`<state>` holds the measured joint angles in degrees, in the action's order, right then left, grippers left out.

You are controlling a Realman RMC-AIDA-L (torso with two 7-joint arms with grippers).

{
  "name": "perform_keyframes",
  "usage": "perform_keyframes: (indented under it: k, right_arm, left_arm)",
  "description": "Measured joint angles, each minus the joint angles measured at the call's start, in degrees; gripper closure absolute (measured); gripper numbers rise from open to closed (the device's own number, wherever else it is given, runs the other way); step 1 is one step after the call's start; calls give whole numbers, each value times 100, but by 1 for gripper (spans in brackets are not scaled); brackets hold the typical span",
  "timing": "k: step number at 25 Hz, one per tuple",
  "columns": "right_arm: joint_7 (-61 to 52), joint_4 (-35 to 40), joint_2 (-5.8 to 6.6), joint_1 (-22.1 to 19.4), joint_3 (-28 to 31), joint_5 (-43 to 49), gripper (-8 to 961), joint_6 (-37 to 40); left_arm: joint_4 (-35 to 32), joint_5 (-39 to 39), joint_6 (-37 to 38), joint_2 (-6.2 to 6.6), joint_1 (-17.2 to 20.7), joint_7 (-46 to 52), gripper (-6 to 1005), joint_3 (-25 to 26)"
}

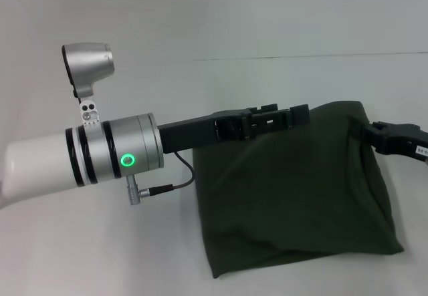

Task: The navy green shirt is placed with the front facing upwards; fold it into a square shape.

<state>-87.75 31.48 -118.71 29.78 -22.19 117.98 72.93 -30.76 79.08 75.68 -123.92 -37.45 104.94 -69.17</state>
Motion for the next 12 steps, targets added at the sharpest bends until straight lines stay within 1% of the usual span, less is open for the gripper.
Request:
perform_keyframes:
  k: [3, 7, 12]
  right_arm:
    - [-57, -26, -16, 48, -35, 28, 865, -286]
    - [134, -86, -78, 42, -75, 31, 866, -570]
    - [226, -154, -83, 193, -83, -71, 866, -471]
  left_arm:
    - [0, -2, 23, 0, 4, 0, 33, 0]
    - [0, -7, 62, 0, 11, 0, 33, 0]
    - [0, -16, 53, 0, 11, 0, 33, 0]
